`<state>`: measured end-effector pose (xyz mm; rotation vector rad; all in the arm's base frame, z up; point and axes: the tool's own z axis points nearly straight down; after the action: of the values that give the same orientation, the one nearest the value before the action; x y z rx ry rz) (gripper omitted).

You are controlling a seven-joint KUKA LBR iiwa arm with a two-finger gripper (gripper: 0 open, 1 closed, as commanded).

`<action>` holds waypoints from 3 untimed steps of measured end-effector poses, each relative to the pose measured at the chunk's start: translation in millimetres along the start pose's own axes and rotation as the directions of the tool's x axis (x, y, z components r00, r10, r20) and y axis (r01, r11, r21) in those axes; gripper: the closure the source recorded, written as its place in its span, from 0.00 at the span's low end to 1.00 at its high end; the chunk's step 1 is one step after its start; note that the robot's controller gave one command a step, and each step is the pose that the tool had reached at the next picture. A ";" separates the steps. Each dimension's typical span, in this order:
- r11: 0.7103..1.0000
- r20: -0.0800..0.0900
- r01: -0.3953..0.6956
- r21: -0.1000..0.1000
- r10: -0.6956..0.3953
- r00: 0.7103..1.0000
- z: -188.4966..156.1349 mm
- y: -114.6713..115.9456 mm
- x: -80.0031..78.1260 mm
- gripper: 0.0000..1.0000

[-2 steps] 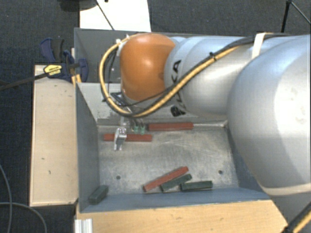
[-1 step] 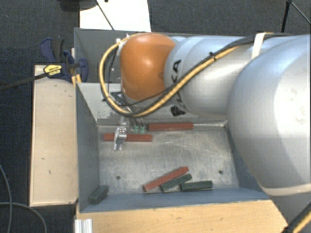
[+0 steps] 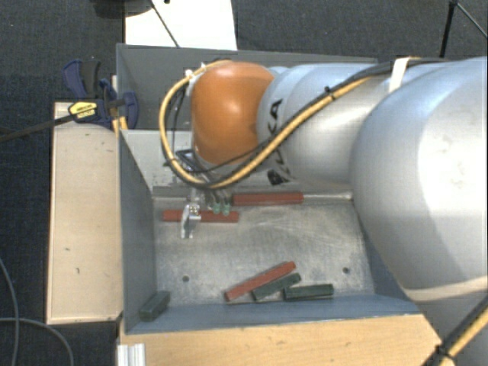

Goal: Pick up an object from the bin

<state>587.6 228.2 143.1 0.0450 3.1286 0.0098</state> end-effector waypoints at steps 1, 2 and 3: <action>0.988 -0.010 0.154 0.003 -0.154 0.988 56.6 -7.7 6.9 0.00; 0.999 -0.005 -0.039 0.004 0.039 0.999 69.8 -34.7 -0.2 1.00; 0.999 -0.005 -0.041 0.003 0.041 0.999 69.8 -34.7 -0.2 1.00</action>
Offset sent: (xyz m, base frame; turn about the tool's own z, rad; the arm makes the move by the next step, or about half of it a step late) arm -0.0024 -0.0346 -0.0731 0.0363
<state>587.7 193.9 73.1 0.1090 3.1319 0.0050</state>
